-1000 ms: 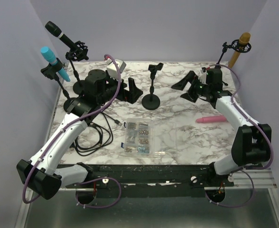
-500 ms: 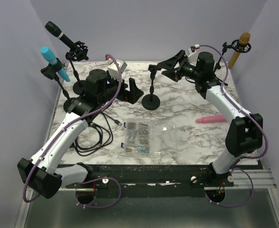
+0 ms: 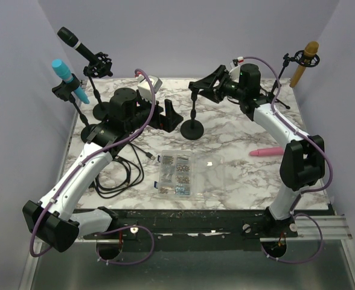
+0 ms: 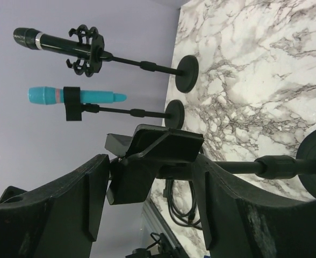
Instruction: Remove the microphone from the stand
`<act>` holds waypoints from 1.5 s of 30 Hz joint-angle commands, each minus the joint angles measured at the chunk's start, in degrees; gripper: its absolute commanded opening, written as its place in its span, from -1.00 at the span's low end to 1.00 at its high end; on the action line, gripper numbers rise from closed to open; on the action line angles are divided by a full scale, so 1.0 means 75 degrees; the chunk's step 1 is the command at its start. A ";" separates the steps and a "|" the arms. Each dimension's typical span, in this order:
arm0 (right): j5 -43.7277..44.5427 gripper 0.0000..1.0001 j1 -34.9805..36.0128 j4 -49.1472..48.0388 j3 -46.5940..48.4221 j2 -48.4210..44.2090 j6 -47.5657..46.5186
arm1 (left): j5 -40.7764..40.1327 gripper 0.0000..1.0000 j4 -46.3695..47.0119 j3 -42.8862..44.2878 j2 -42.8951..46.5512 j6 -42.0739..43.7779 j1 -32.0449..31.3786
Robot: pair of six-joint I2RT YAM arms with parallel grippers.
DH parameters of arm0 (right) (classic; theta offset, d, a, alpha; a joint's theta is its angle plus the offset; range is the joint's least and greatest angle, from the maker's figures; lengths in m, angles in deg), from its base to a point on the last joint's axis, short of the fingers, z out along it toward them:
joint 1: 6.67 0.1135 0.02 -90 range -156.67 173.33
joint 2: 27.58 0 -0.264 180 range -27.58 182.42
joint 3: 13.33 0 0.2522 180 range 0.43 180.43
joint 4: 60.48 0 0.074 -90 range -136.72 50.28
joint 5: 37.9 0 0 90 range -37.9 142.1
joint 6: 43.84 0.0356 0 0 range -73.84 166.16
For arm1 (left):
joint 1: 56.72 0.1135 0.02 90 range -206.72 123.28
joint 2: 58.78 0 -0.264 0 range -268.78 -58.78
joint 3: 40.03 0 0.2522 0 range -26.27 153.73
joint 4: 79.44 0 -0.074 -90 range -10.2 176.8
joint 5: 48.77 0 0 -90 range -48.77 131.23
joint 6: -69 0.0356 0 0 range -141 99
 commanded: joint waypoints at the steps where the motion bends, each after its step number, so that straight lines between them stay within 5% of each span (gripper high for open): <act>1: 0.0627 0.35 0.0084 0.0625 0.0126 0.0067 -0.0458 | 0.0144 0.97 0.0088 0.0051 0.0047 -0.0028 -0.0014; 9: 0.0898 0.19 0.0151 0.1110 0.0097 0.0384 -0.0525 | 0.0132 0.97 0.0094 0.0037 0.0089 -0.0028 0.0022; 24: 0.2057 0.18 0.0331 0.1205 -0.1701 0.0687 -0.1626 | 0.0465 0.97 0.0163 0.0056 -0.0012 -0.0266 0.0234; 35: 0.1510 0.73 0.0354 0.1352 -0.0759 0.0117 -0.1890 | 0.0351 0.97 0.0122 0.0068 0.0003 -0.0215 0.0297; 45: 0.0866 0.84 0.0353 0.0434 -0.1065 -0.0265 -0.1476 | 0.0421 0.97 0.0112 0.0078 0.0046 -0.0220 0.0310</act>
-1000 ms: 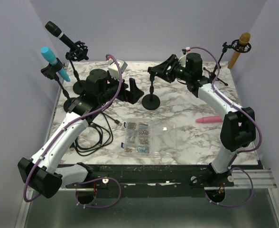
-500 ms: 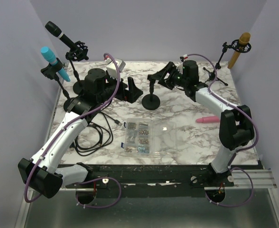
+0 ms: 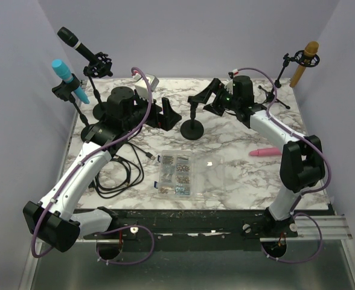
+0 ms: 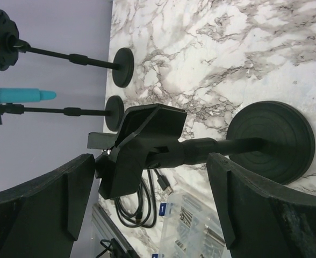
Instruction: Remove the microphone from the stand
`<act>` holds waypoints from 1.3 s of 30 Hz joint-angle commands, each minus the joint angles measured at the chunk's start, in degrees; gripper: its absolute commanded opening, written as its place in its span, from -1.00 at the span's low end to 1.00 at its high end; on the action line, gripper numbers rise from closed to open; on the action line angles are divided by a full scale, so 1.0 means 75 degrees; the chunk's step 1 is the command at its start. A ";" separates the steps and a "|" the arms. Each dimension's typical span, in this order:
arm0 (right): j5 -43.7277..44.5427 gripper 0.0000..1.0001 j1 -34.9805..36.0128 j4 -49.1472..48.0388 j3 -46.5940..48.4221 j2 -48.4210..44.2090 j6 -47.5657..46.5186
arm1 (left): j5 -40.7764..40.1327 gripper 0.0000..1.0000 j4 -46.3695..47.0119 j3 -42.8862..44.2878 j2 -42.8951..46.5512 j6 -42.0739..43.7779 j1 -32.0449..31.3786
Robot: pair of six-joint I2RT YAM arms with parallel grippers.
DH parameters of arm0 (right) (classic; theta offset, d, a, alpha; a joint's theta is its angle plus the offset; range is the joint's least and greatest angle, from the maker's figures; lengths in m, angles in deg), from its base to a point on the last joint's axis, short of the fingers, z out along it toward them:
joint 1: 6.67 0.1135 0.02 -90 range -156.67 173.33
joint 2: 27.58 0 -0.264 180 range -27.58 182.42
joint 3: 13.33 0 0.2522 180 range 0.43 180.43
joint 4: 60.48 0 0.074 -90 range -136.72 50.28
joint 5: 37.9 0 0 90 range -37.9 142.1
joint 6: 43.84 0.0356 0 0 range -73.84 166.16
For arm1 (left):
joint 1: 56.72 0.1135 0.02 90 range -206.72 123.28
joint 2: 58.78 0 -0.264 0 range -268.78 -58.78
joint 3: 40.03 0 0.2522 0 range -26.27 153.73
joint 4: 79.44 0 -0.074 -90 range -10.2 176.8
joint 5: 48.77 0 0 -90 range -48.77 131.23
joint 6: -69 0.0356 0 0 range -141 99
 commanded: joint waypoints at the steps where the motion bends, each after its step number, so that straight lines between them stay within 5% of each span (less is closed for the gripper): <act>1: -0.0541 0.80 0.0065 -0.0183 -0.0095 -0.0101 0.0126 | 0.0112 0.97 0.0136 0.0058 0.0074 0.0006 0.0032; 6: -0.1324 0.25 0.0065 -0.0992 -0.0132 0.0249 0.1174 | 0.0110 0.97 0.0120 0.0066 0.0052 -0.0005 0.0032; 13: -0.1527 -0.11 0.0065 -0.1811 -0.0415 0.0362 0.1899 | 0.0071 0.97 0.0058 0.0107 0.0062 0.0044 0.0021; 22: -0.2134 -0.84 0.0342 -0.3221 -0.0460 0.0794 0.3042 | 0.0179 0.97 0.0104 0.0096 0.0047 -0.0030 0.0073; 39: -0.2007 -0.81 0.1699 -0.3321 0.0756 0.1901 0.3426 | -0.0068 0.97 0.0177 -0.0005 0.0291 -0.0020 0.0255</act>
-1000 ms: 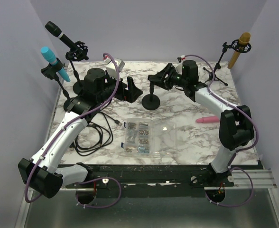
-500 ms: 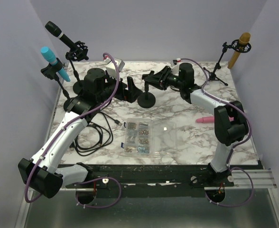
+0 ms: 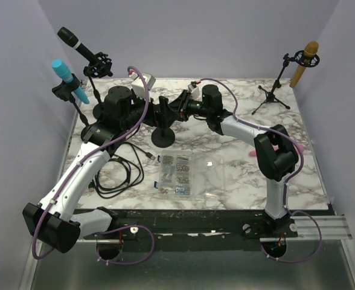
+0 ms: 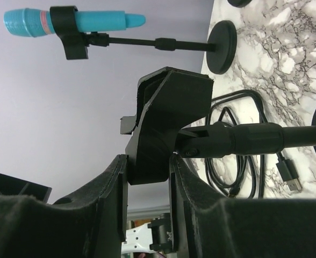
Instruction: Remove the microphone from the stand
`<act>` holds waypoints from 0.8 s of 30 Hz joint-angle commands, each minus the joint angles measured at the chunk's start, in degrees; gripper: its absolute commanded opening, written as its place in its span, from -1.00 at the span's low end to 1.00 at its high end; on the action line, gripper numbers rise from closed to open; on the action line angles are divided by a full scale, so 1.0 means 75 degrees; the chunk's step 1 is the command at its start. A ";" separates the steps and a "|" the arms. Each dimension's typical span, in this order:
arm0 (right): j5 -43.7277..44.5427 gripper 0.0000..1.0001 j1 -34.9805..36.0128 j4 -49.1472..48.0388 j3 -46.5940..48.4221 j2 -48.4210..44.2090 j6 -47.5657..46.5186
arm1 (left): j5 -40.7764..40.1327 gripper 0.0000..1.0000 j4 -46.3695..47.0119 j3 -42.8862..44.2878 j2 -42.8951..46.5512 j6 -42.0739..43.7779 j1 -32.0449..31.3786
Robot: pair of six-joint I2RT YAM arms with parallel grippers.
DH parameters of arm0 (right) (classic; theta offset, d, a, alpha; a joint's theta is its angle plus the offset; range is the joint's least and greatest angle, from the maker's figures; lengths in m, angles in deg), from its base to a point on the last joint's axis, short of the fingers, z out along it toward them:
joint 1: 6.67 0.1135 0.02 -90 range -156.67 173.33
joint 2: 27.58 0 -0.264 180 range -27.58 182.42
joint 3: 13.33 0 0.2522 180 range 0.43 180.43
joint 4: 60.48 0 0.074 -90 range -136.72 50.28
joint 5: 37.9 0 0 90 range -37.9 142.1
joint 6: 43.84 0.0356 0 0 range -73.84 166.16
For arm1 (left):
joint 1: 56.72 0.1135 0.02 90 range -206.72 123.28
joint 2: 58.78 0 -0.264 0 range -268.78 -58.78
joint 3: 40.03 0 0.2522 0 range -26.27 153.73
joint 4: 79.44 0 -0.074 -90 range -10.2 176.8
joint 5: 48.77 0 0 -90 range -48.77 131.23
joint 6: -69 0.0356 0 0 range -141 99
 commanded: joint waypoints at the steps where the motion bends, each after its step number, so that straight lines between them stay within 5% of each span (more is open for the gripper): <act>1: -0.0030 -0.78 0.0139 -0.0026 0.0261 0.0126 -0.0030 | -0.0076 0.97 0.0151 0.0013 0.0252 0.0046 0.0051; 4: 0.0048 -0.64 0.0143 0.0435 0.0436 0.0113 -0.0361 | 0.0024 0.97 0.0177 0.0014 0.0258 0.0000 0.0080; 10: 0.0114 0.22 0.0149 0.0729 0.0466 -0.0039 -0.0753 | 0.0110 0.97 0.0227 0.0007 0.0229 -0.0081 0.0162; 14: 0.0358 0.59 0.0143 0.1109 0.0313 -0.0412 -0.1152 | 0.0105 0.97 0.0257 -0.0038 0.0290 -0.0072 0.0162; 24: 0.1280 0.80 -0.0573 0.3094 0.0238 -0.1644 -0.2823 | 0.0167 0.97 0.0252 -0.0021 0.0287 -0.0099 0.0174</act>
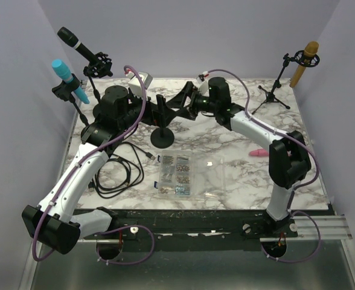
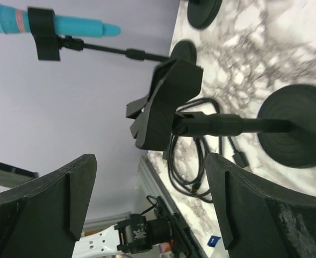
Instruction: Remove the microphone from the stand
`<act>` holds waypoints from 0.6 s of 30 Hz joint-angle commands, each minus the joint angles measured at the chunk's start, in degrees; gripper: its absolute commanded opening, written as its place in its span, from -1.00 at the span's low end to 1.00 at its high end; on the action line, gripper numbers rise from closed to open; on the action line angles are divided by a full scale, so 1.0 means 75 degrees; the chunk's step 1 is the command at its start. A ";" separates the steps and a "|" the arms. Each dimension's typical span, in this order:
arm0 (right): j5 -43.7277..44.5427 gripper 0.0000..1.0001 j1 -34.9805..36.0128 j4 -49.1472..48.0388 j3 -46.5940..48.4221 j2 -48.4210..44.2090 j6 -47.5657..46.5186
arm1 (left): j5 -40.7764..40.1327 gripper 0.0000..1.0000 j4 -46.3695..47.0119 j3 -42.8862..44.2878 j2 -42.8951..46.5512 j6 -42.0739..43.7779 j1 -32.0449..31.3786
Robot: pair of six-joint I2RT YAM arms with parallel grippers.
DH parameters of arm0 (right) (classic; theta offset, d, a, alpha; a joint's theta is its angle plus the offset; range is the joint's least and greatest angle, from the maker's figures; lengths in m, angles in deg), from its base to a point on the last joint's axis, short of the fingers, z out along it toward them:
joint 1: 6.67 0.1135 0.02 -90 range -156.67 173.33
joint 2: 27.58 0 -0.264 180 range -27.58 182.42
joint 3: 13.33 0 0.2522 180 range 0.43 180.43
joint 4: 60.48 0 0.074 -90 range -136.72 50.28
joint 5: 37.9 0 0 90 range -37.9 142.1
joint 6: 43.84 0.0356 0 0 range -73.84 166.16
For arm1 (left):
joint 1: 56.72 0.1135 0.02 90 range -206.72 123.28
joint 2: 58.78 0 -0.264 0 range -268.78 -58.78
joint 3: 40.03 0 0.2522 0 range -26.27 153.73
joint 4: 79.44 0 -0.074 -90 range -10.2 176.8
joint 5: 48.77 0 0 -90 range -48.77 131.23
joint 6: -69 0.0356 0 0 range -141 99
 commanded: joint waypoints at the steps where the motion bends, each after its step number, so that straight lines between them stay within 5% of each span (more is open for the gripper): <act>1: 0.0712 0.80 -0.0655 0.1062 -0.0200 -0.0992 -0.1015 | 0.0198 0.97 0.0215 -0.0027 0.0185 -0.0081 0.0037; 9: 0.2605 0.80 -0.2146 0.3273 -0.0272 -0.2372 -0.2647 | 0.0375 0.97 0.0284 -0.0057 0.0256 -0.0188 0.0027; 18: 0.7162 0.89 -0.2680 0.4683 0.1421 -0.2111 -0.4444 | 0.0411 0.97 0.0291 -0.0063 0.0187 -0.0188 0.0025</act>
